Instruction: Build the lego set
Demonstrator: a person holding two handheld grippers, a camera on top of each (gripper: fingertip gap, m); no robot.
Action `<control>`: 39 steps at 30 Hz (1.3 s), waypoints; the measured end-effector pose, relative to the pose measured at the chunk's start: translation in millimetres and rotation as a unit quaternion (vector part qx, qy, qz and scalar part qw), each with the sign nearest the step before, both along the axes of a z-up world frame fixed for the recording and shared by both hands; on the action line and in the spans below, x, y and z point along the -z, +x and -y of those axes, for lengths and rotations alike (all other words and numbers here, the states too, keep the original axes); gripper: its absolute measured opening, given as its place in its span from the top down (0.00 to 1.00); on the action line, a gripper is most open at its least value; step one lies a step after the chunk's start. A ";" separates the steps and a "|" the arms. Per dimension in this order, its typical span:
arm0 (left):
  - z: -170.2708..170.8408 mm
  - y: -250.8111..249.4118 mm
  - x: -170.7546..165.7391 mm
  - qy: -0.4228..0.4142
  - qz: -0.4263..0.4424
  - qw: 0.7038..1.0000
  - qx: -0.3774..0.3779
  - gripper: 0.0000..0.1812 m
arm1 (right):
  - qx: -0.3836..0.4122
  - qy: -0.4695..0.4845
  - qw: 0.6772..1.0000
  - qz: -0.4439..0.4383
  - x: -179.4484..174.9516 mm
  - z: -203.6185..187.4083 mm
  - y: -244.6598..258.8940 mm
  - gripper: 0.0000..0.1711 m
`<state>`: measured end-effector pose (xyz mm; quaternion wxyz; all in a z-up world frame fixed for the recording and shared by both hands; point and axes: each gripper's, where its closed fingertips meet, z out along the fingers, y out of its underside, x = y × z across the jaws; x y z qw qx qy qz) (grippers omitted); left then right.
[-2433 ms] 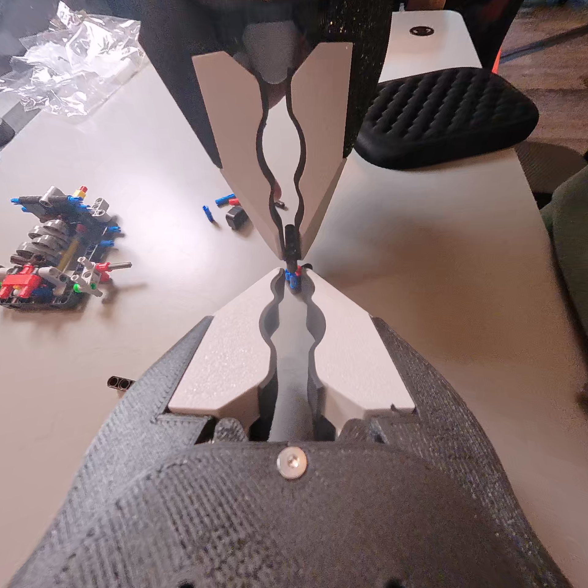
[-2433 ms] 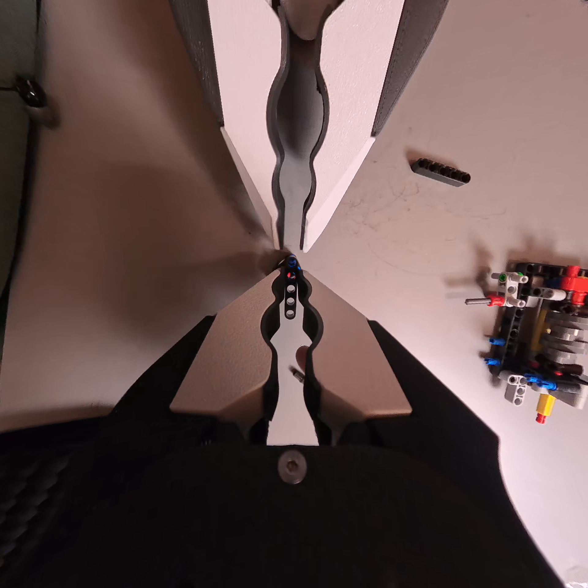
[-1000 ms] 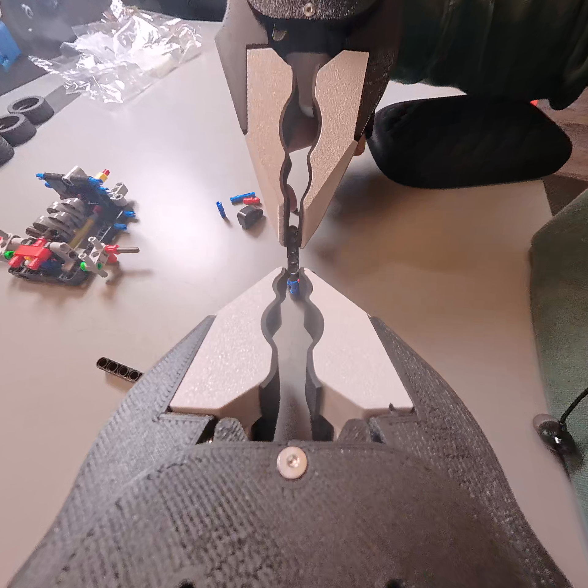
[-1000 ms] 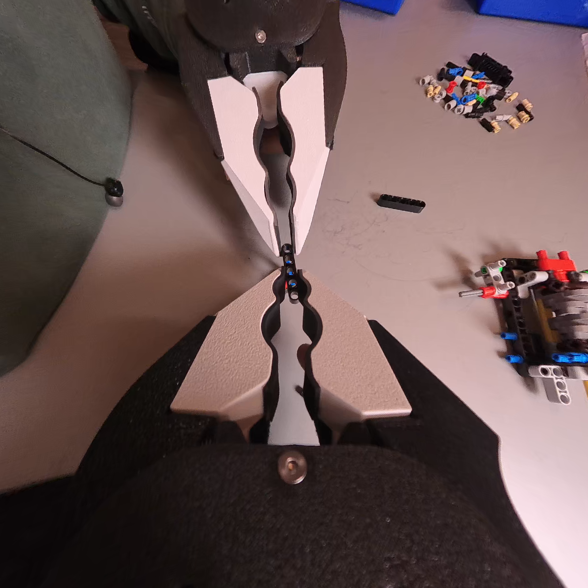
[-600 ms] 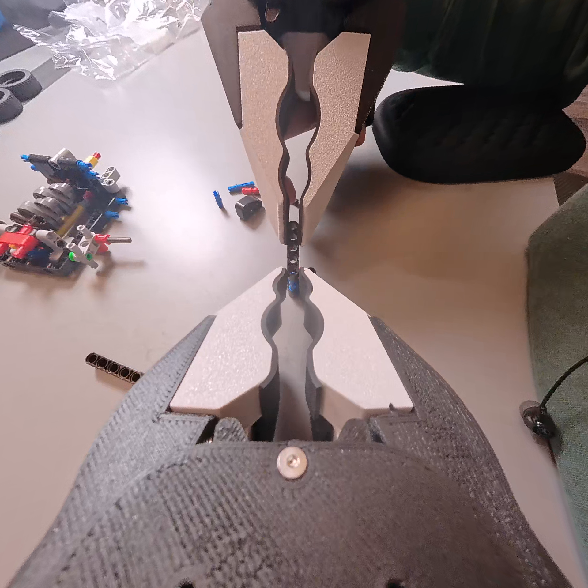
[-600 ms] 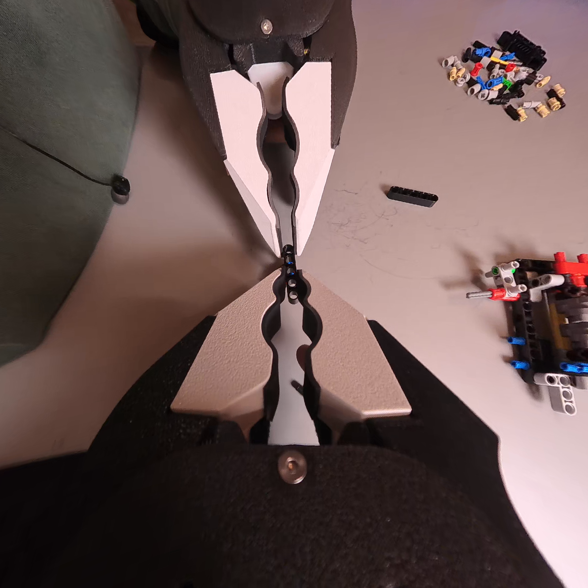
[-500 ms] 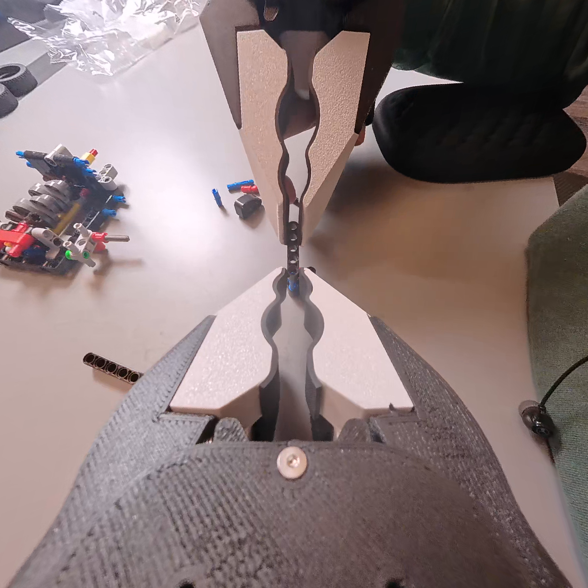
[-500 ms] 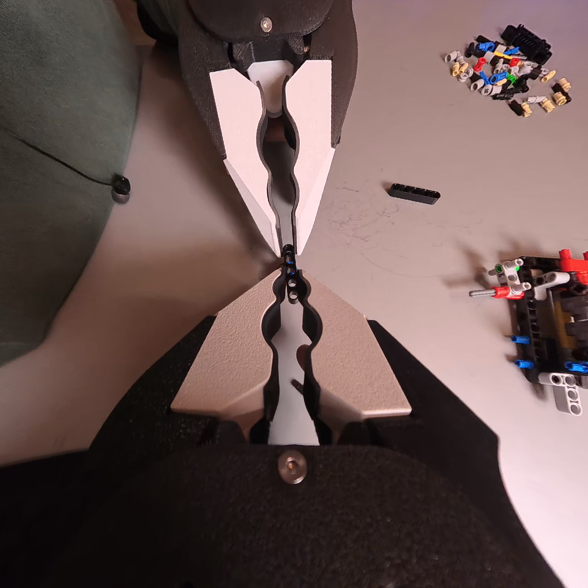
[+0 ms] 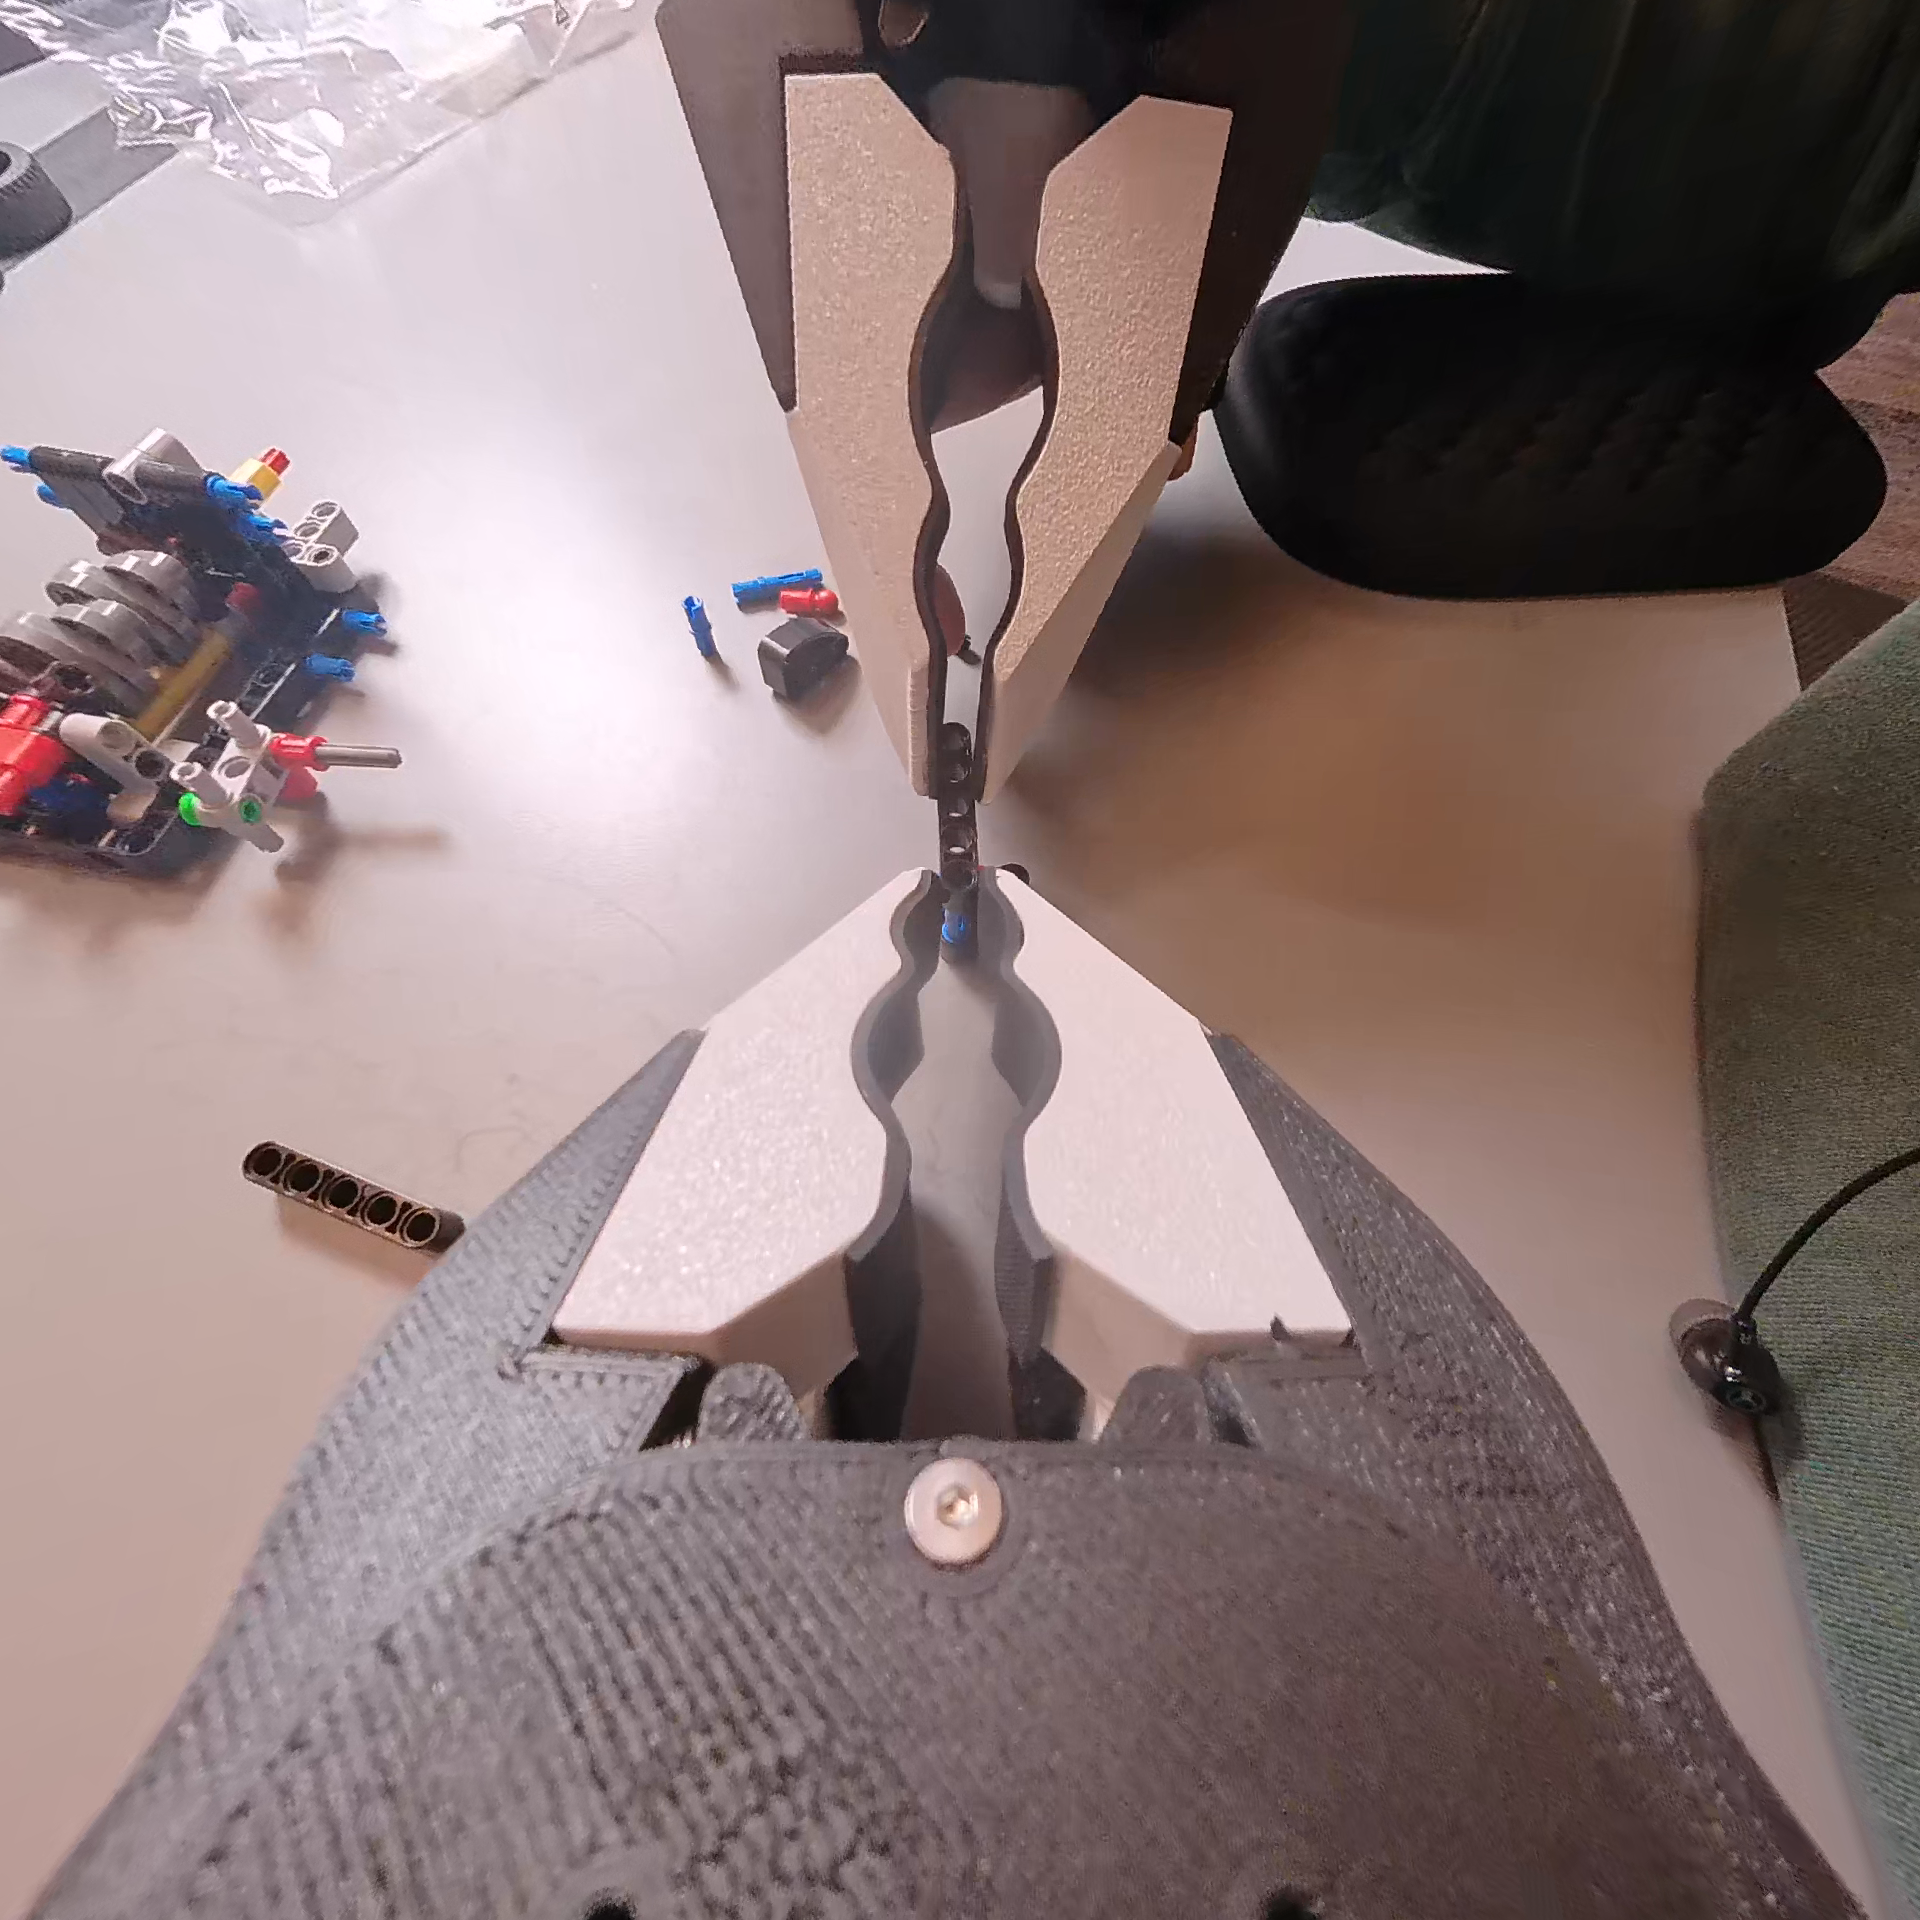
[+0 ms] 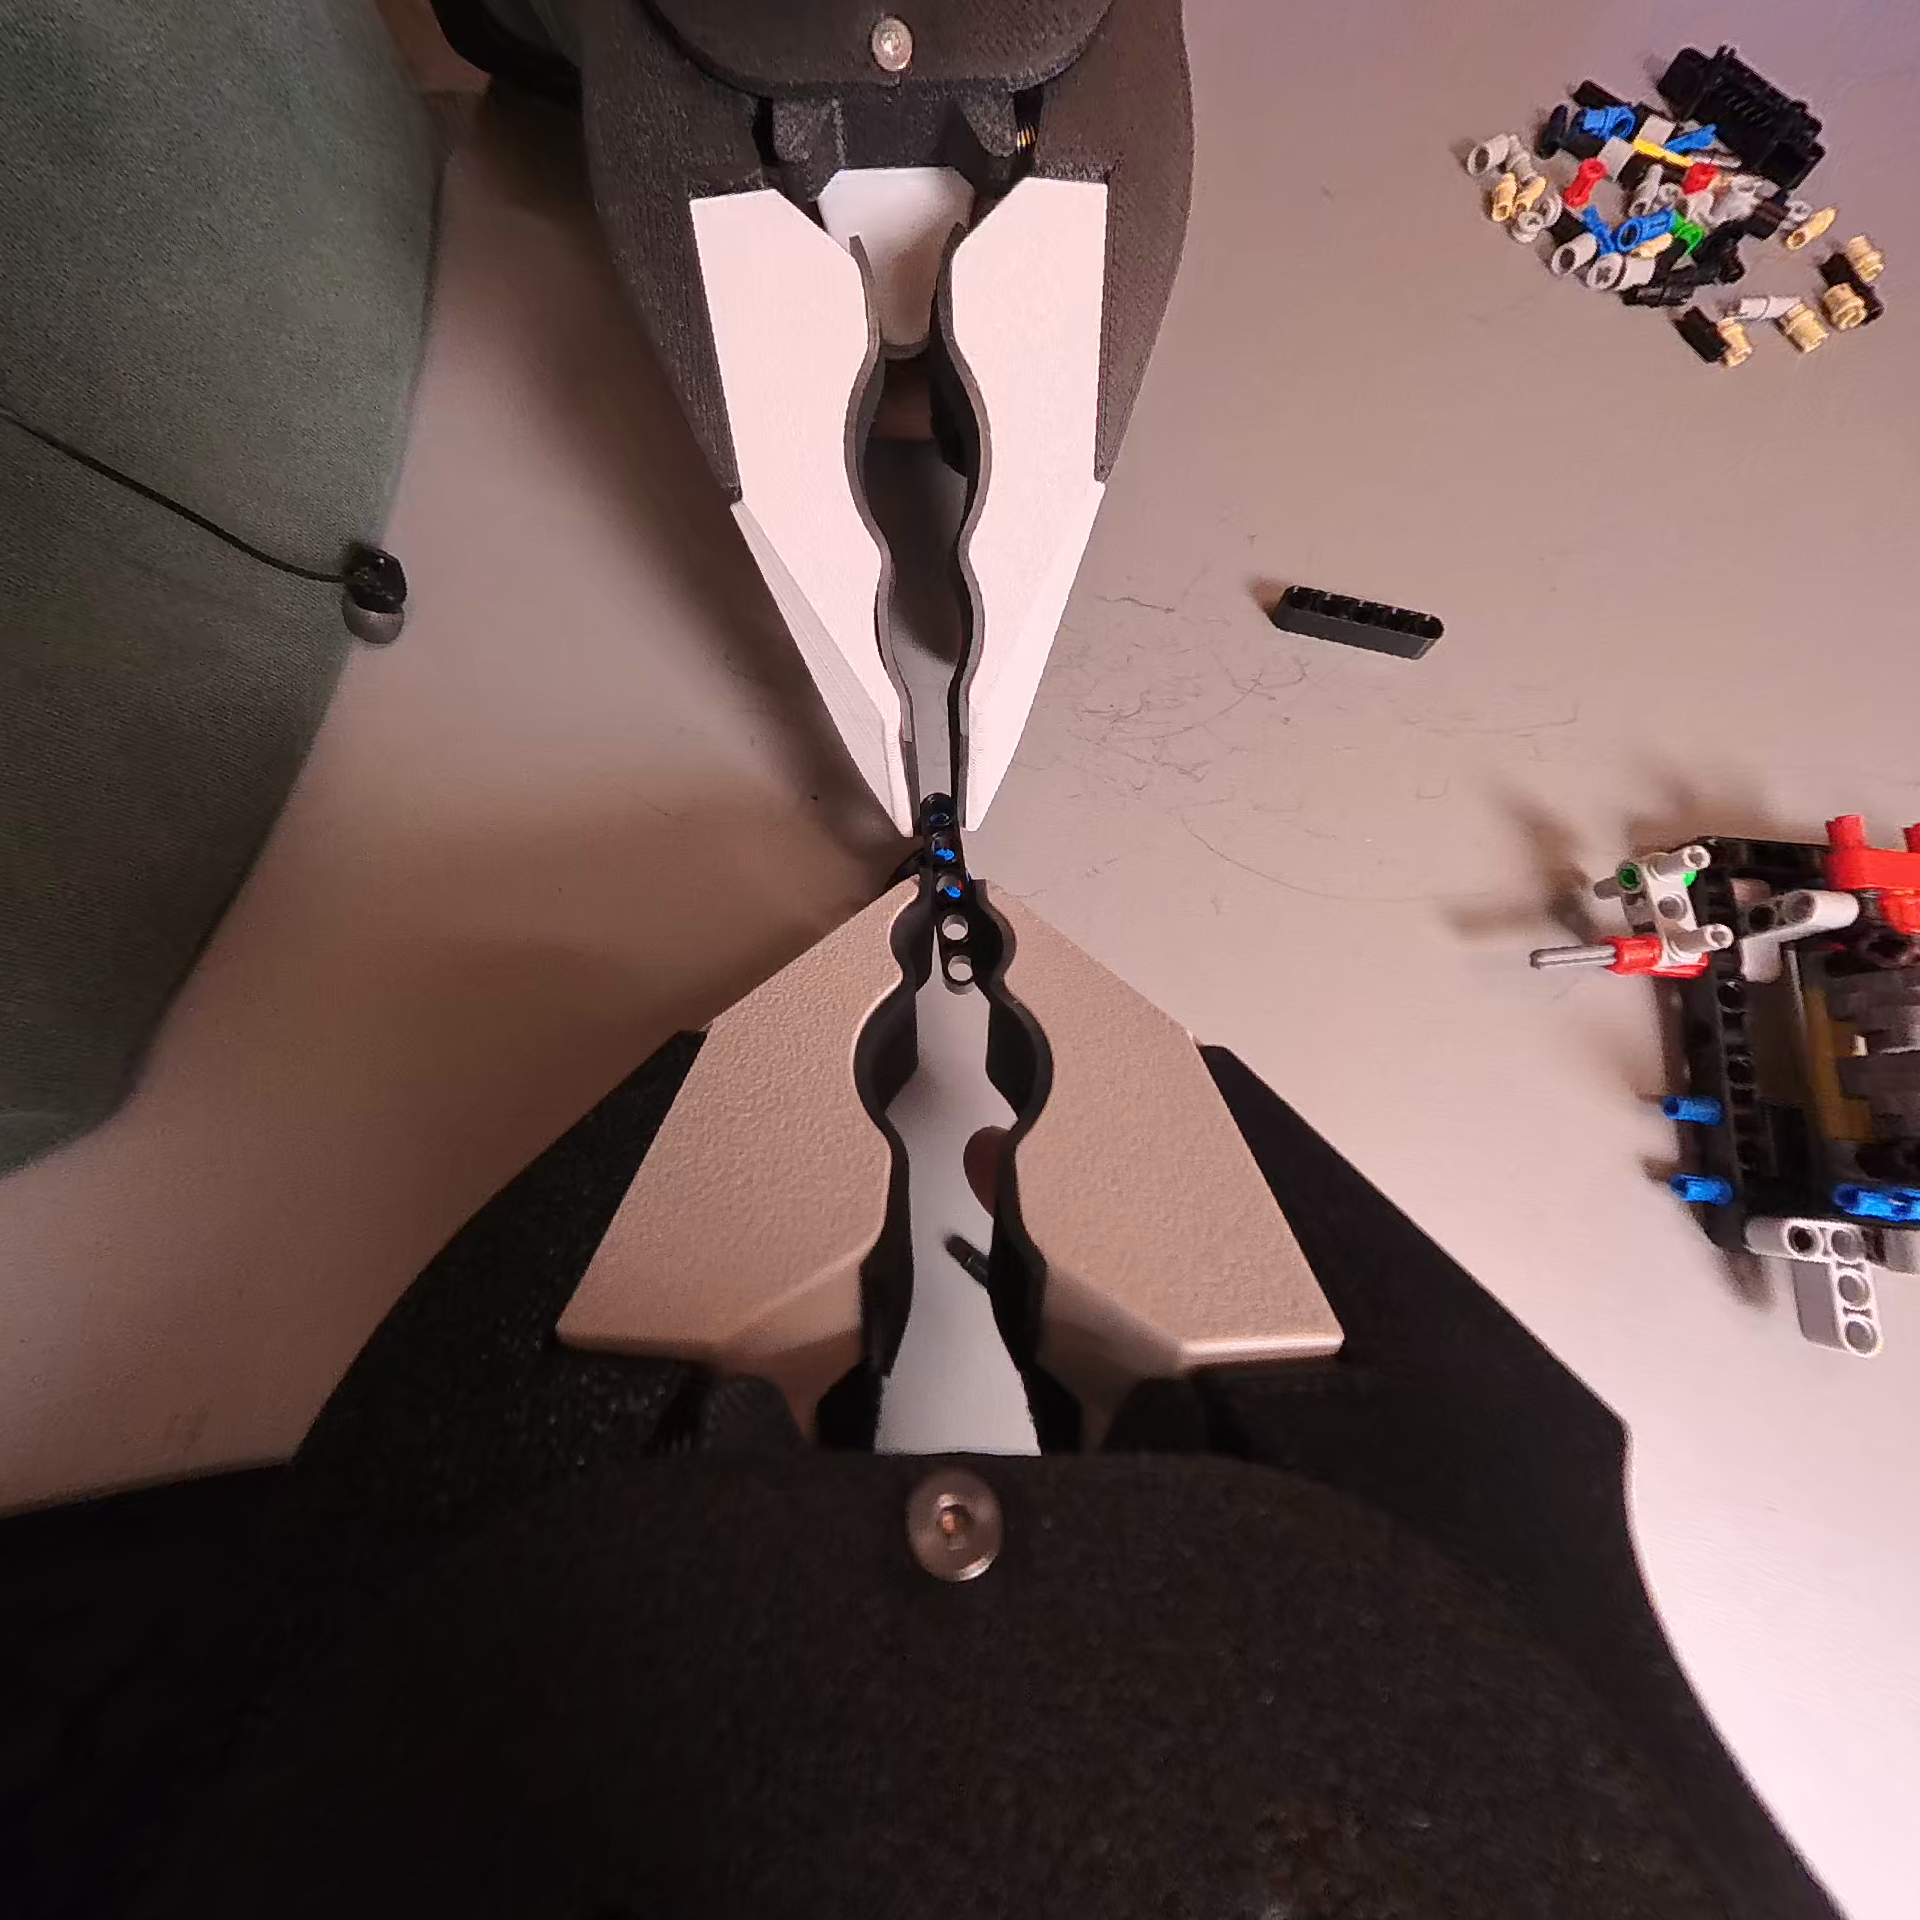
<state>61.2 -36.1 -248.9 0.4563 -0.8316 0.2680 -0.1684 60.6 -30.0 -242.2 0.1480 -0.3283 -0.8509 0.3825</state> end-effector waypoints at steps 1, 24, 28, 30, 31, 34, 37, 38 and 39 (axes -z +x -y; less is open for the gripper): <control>0.1 0.0 0.1 -0.002 0.002 1.000 -0.001 0.97 | 0.000 0.000 1.000 0.000 0.2 0.0 -0.2 0.98; 1.6 0.8 0.9 -0.002 0.002 1.000 0.012 0.97 | -0.007 0.024 1.000 -0.003 13.0 5.4 -1.5 0.92; 1.9 1.3 0.5 -0.001 0.003 1.000 0.014 0.97 | -0.012 0.029 0.999 0.007 14.6 6.5 -1.2 0.98; 2.3 1.7 0.1 0.000 0.002 1.000 0.016 0.97 | -0.015 0.038 0.999 0.013 14.7 7.3 -0.6 0.98; 2.3 1.6 0.0 0.001 0.001 1.000 0.015 0.97 | -0.017 0.046 0.999 0.017 14.5 7.3 -0.5 0.98; 3.3 -1.3 2.6 -0.002 -0.018 1.000 0.011 0.93 | -0.024 0.075 0.996 0.030 13.4 6.6 0.2 0.98; 4.5 -2.6 -3.4 0.007 -0.010 1.000 0.009 0.94 | -0.032 0.091 0.995 0.041 10.6 7.6 0.2 0.98; 4.6 -3.0 -4.8 0.010 -0.011 1.000 0.008 0.94 | -0.034 0.097 0.994 0.044 10.3 7.8 -0.3 0.98; 4.6 -2.8 -5.7 0.012 -0.012 1.000 0.009 0.95 | -0.037 0.101 0.993 0.046 10.1 8.3 -0.8 0.98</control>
